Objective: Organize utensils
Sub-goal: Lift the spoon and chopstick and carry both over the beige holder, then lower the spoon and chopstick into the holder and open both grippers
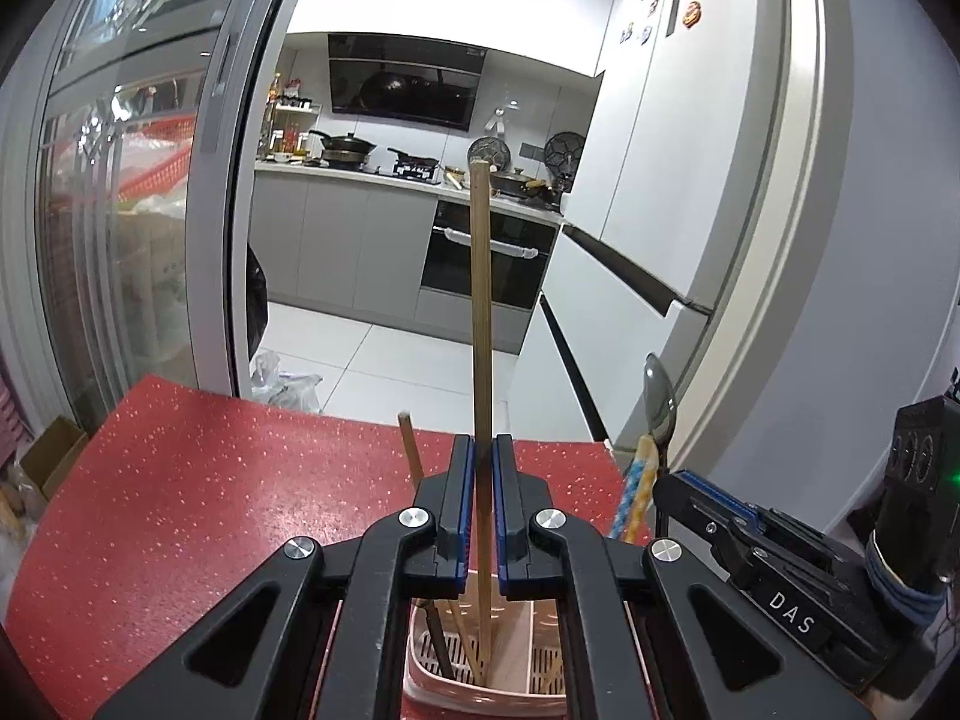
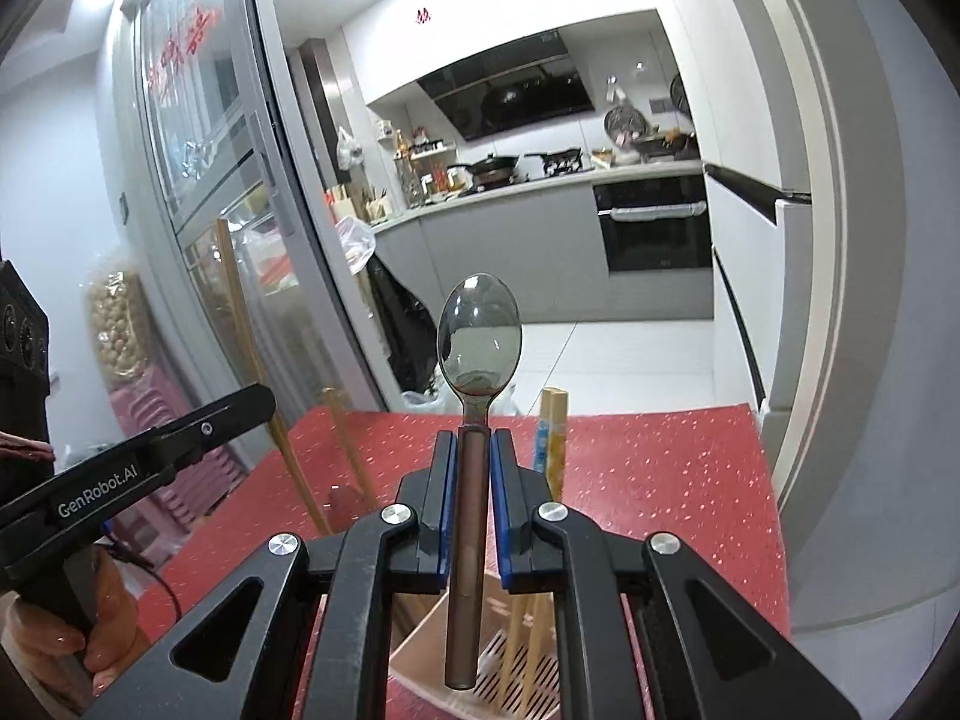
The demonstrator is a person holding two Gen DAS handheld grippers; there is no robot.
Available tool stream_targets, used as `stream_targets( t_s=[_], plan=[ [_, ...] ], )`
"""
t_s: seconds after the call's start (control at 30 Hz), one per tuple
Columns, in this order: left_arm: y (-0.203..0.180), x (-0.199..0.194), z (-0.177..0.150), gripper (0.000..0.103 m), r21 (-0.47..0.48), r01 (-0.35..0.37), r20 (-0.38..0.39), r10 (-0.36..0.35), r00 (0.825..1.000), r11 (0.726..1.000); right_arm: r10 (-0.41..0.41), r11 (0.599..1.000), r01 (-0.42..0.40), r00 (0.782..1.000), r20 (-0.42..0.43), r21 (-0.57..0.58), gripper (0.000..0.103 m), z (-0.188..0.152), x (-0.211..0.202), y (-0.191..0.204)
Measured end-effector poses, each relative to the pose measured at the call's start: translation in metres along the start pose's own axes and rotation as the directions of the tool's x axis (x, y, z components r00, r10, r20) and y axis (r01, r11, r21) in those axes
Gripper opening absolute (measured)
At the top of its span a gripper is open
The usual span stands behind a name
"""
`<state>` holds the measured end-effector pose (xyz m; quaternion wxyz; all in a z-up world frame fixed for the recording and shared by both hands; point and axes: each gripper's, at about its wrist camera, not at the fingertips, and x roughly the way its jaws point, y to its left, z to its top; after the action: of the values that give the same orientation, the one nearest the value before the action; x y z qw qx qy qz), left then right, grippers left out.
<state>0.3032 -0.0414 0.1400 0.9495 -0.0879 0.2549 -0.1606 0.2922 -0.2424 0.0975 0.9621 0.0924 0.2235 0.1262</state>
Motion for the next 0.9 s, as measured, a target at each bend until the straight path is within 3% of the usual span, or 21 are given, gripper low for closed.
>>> stream_targets(
  t_s=[0.4,0.63,0.9],
  plan=[
    [0.002,0.027,-0.039,0.031,0.023,-0.042,-0.054,0.044,0.998,0.999,-0.097,0.992,0.103,0.992,0.079,-0.066,0.012,-0.044,0.012,0.005],
    [0.001,0.034,-0.054,0.032,0.043,-0.064,-0.077,0.067,0.995,0.997,-0.113,0.989,0.119,0.991,0.073,-0.087,0.012,-0.057,0.015,0.006],
    [-0.005,0.038,-0.07,0.032,0.091,-0.092,-0.101,0.101,0.99,0.992,-0.117,0.991,0.116,0.993,-0.001,-0.068,0.012,-0.067,0.022,0.0]
  ],
)
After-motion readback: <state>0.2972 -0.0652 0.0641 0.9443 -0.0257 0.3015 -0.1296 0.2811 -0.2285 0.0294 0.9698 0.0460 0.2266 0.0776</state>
